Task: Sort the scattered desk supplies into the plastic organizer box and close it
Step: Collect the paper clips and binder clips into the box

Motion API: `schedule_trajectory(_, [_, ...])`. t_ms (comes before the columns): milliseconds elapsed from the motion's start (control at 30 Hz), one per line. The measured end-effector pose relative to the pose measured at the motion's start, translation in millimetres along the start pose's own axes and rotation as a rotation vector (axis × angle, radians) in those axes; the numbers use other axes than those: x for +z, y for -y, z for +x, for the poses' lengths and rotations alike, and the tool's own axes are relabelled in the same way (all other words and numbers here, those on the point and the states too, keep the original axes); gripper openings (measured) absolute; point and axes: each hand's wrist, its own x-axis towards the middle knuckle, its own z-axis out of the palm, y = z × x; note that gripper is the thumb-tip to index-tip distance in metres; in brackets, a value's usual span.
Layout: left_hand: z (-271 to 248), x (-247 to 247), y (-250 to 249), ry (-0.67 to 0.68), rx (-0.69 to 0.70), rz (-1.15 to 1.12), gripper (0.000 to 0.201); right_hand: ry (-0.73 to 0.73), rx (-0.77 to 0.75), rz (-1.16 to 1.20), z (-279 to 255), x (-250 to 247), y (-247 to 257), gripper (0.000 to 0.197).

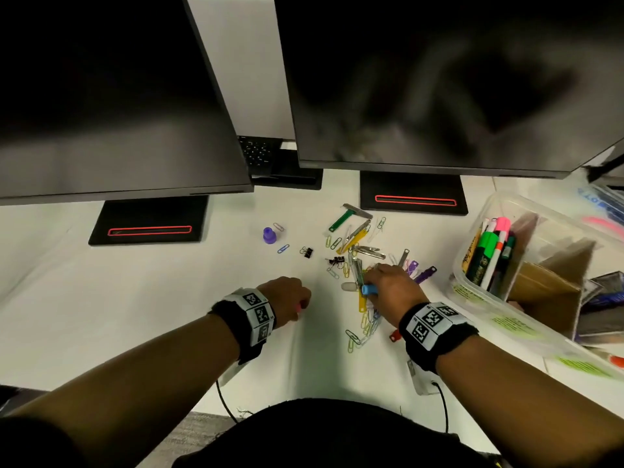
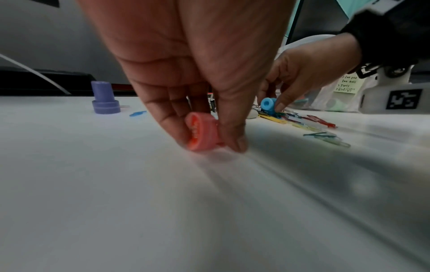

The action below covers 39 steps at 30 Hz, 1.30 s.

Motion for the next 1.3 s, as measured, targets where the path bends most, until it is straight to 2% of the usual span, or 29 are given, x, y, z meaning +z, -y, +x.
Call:
schedule_trajectory(100, [2.5,-2.2,6.4,-0.051,-0.019,-0.079,0.022,-0.084,-0.009,0.035,-1.9,-10.4,13.6,0.021])
schedule_trajectory(167, [3.0,-12.1,12.8,-0.130,-0.038,-0.137,0.024,-0.105,-0.046,0.036,0.7,-17.6,25.5,0.023])
schedule_trajectory(333, [8.0,-46.4,33.4,-0.381,-0.133,-0.238,0.040,0.016,-0.110,-0.082,12.8,-20.7,49.6,0.025])
schedule_trajectory(433, [11.2,-58.8,43.9,-0.481,-0.187,-0.246,0.047,0.055,-0.133,-0.151,17.0,-12.6,54.1,0.031])
schedule_trajectory(533, [16.3,-62.5,49.8,-0.483,-0.250,-0.196,0.042,0.105,-0.112,-0.237,17.4,-5.8,55.4,0.034])
schedule_trajectory(667, [24.8,-58.0,55.4,-0.354,-0.295,-0.121,0.041,0.003,-0.135,-0.283,15.7,-6.4,59.7,0.033])
schedule_trajectory(733, [28.2,-55.1,57.1,-0.304,-0.299,-0.086,0.038,0.020,-0.110,-0.257,20.4,-0.2,53.9,0.041])
schedule_trajectory(800, [29.3,-54.0,58.1,-0.278,-0.295,-0.065,0.032,0.015,-0.123,-0.248,21.4,8.5,50.1,0.042])
schedule_trajectory(900, [29.9,-56.1,55.9,-0.294,-0.261,-0.076,0.025,-0.055,-0.148,-0.166,5.1,-7.0,55.8,0.032])
schedule_trajectory(1000, [30.0,-66.9,37.5,-0.363,-0.185,-0.125,0.024,-0.211,-0.097,0.075,-10.9,-33.2,51.9,0.014])
schedule_trajectory(1133, [30.7,-87.8,-16.6,-0.441,0.005,-0.176,0.024,-0.395,0.020,0.206,-38.4,-78.0,30.0,0.014])
schedule_trajectory(1300, [33.4,-104.5,-95.2,-0.475,0.288,-0.206,0.026,-0.591,0.202,0.348,-69.5,-109.2,-12.4,0.017])
